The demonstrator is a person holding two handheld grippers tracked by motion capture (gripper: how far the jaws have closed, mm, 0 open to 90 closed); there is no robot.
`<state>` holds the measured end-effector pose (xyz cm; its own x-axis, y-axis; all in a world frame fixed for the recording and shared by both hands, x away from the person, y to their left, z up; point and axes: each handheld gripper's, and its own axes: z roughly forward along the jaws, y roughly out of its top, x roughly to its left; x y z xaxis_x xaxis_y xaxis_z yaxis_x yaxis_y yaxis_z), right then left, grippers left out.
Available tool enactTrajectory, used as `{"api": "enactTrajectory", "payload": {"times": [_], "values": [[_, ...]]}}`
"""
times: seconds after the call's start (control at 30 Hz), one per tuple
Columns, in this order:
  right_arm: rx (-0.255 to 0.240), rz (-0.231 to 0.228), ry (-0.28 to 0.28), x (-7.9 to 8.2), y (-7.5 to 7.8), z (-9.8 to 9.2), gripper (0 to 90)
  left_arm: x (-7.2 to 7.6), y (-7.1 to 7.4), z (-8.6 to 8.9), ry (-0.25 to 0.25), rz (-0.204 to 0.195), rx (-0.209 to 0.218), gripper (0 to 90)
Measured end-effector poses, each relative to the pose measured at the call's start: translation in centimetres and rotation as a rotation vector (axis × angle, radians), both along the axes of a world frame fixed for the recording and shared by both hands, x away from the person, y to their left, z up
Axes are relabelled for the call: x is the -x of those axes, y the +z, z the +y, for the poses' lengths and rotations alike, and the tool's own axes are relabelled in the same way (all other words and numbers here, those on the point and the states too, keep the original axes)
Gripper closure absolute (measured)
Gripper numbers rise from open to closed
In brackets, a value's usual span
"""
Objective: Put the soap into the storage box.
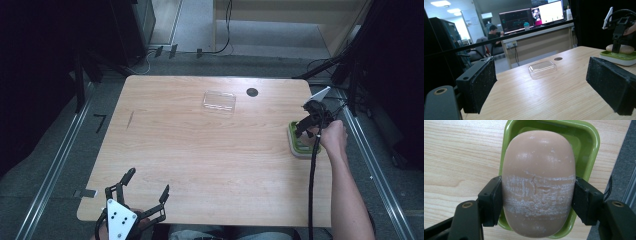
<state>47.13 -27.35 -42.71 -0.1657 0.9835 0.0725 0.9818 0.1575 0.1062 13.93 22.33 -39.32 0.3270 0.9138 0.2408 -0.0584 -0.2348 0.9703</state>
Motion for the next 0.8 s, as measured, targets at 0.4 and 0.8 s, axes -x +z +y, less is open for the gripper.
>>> {"api": "enactTrajectory", "payload": {"times": [0.4, 0.8], "values": [[-0.004, 0.011, -0.017, -0.2, -0.8, 0.1, 33.7, 0.0, 0.0, 0.0, -0.001, -0.001, 0.003, 9.9], [-0.005, 0.015, -0.040, -0.4, -1.3, 0.0, 33.7, 0.0, 0.0, 0.0, -0.001, 0.000, 0.002, 9.9]]}}
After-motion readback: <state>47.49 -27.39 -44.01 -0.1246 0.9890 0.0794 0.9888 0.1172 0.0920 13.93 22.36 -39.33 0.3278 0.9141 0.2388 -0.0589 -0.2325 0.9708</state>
